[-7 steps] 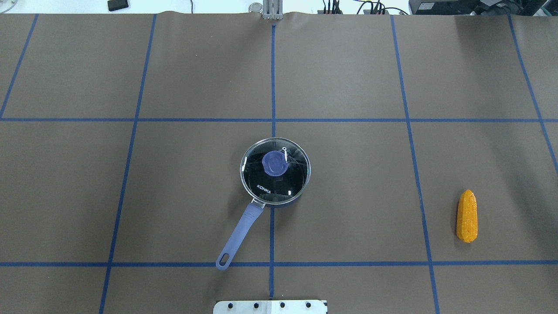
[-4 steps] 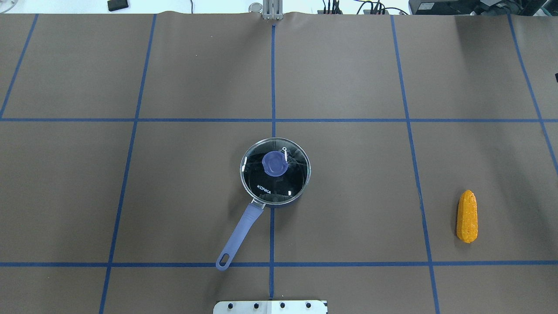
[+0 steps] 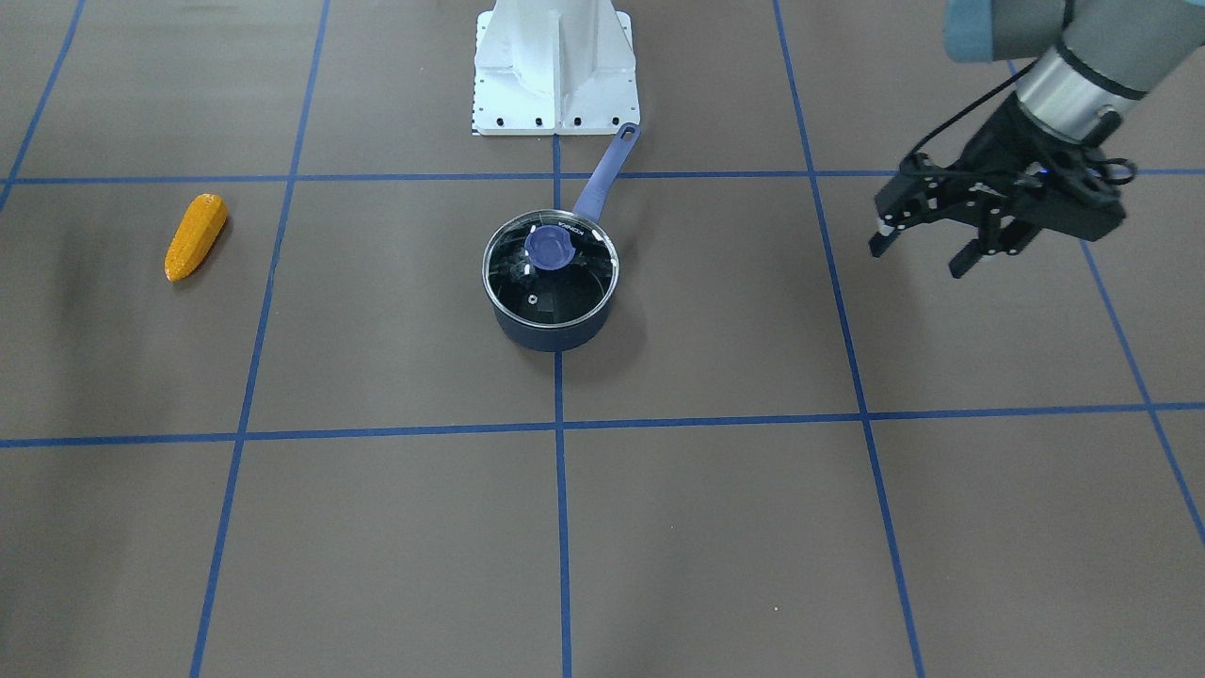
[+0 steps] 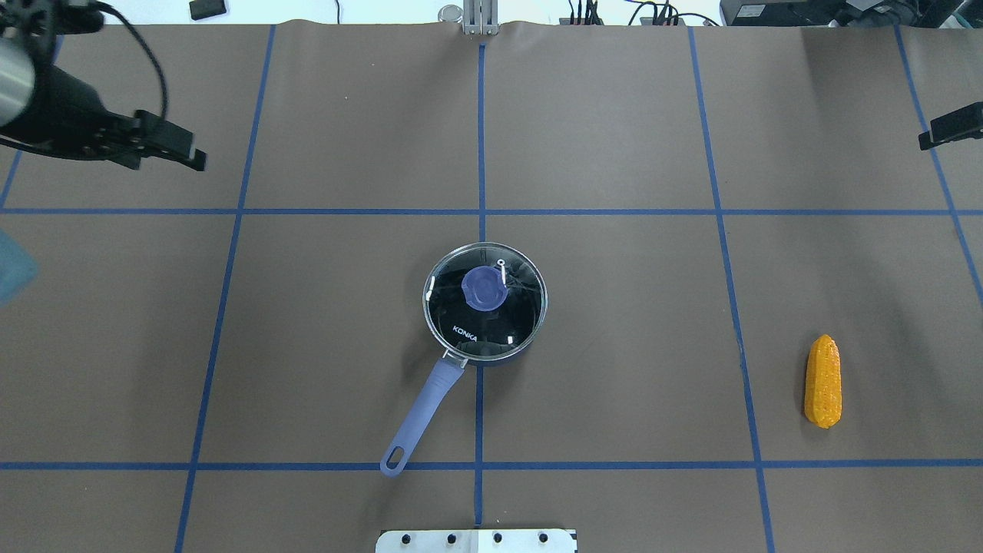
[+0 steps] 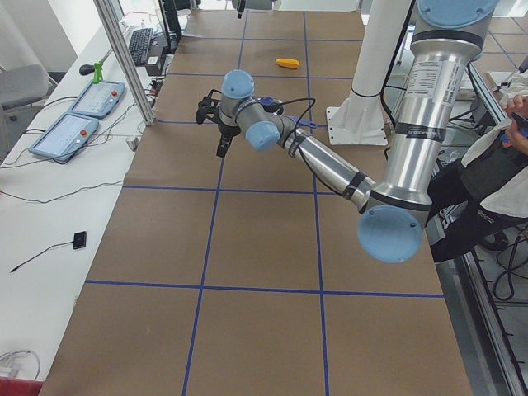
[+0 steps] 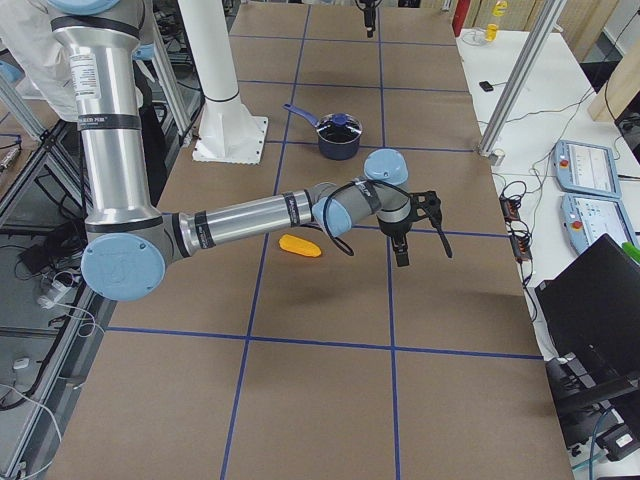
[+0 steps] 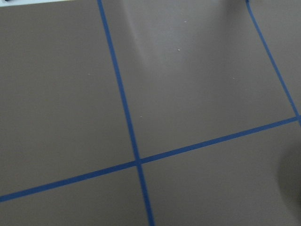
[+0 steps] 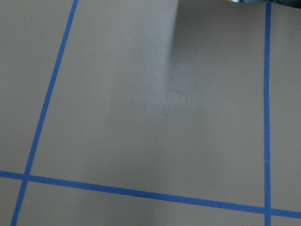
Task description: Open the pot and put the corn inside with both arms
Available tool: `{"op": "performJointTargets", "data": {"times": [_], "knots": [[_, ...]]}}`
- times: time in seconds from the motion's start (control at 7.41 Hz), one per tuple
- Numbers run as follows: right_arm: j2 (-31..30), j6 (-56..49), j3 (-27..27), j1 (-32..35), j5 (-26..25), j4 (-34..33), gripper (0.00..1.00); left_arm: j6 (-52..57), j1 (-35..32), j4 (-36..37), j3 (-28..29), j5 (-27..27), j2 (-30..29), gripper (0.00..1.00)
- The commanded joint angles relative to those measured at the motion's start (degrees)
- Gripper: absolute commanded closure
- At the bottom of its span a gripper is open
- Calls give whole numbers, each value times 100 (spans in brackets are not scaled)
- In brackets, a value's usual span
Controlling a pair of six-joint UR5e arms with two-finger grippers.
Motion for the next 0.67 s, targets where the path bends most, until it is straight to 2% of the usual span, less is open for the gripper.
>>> {"op": "performJointTargets", "data": {"times": [0.0,0.27,0.54], "knots": [[-62,164,36,-287,-176,3,0,-935,1115,2056,-97,991,-1465,1],[-176,164,72,-349,-176,177,0,-1735,1881,2098,174,1485,-2099,1],[-238,164,72,-358,-176,257,0,-2037,2567,2072,1278,2248,-2952,1]]}}
